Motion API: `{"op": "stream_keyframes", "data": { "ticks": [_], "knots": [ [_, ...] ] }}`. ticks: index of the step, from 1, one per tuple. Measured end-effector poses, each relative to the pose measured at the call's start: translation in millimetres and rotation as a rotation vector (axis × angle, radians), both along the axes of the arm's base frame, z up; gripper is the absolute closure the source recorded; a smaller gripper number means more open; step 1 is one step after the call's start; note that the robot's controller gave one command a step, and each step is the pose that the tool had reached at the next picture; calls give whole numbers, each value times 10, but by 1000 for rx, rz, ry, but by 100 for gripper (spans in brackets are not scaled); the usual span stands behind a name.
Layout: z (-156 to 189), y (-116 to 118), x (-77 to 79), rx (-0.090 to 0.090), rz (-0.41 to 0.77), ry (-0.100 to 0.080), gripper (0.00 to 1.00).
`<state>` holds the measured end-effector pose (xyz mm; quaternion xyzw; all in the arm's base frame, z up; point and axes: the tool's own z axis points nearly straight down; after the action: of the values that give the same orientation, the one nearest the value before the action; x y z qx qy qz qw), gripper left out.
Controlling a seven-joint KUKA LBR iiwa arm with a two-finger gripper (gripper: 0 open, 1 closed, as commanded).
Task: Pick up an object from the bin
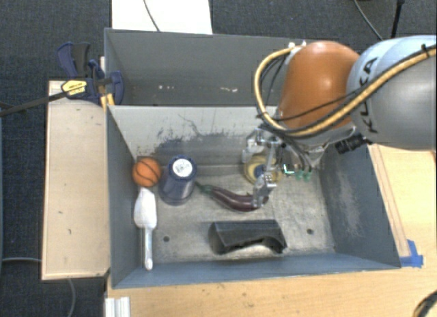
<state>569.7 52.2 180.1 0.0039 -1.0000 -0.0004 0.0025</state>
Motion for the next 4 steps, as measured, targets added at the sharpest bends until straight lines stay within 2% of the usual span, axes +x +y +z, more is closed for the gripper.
{"op": "stream_keyframes", "data": {
  "ticks": [1,2,3,4],
  "knots": [
    [43,-2,17,0,-1,-8,0],
    [-995,209,-44,3,154,-10,100],
    [-995,208,-44,3,153,-10,100],
    [-806,183,-75,1,149,-11,100]
  ]
}}
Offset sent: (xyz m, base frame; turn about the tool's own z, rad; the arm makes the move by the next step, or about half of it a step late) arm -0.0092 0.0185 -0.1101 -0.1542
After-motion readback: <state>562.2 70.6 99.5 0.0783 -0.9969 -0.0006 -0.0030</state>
